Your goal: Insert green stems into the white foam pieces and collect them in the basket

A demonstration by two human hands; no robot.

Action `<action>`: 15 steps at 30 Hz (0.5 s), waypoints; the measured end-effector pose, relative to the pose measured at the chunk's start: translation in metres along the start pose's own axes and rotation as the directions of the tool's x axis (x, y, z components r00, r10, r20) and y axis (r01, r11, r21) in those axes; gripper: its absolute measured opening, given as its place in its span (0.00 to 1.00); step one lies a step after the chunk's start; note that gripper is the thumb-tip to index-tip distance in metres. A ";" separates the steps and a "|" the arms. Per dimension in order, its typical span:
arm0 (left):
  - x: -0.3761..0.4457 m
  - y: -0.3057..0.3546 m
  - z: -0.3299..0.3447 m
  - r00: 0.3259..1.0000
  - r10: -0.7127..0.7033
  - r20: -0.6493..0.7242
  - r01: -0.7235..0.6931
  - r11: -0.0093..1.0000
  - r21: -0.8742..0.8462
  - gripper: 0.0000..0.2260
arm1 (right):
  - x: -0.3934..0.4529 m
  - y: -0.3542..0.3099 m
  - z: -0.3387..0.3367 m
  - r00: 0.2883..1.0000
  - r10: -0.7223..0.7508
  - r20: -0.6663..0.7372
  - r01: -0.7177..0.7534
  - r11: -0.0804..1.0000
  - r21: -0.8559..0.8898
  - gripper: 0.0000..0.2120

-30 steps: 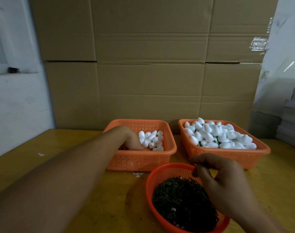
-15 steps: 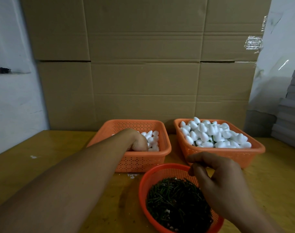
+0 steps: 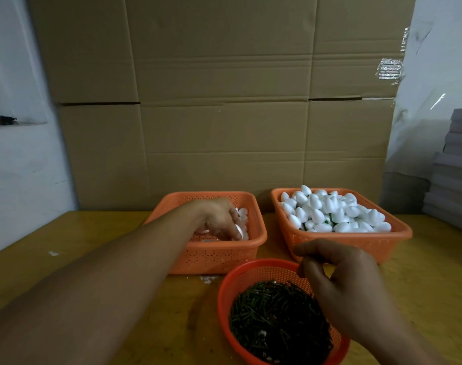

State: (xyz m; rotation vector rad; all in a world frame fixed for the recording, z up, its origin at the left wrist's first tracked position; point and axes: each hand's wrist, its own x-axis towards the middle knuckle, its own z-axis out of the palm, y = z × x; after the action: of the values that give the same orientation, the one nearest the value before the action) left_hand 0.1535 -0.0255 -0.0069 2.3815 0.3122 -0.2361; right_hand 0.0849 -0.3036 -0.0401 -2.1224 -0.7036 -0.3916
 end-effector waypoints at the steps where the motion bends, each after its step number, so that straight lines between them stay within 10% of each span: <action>1: -0.005 0.002 -0.002 0.999 0.038 -0.029 -0.039 0.999 -0.036 0.11 | 0.000 0.000 0.000 1.000 0.003 0.008 -0.003 1.000 -0.004 0.11; 15: -0.090 0.021 0.024 0.792 0.419 -0.445 -0.518 0.847 -0.124 0.12 | -0.001 -0.001 0.002 0.999 0.005 0.043 -0.003 0.998 -0.060 0.10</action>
State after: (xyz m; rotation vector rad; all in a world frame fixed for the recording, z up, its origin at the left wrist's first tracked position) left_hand 0.0720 -0.0708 0.0121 2.1615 -0.0806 0.5118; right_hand 0.0839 -0.3018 -0.0409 -2.1946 -0.7207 -0.3697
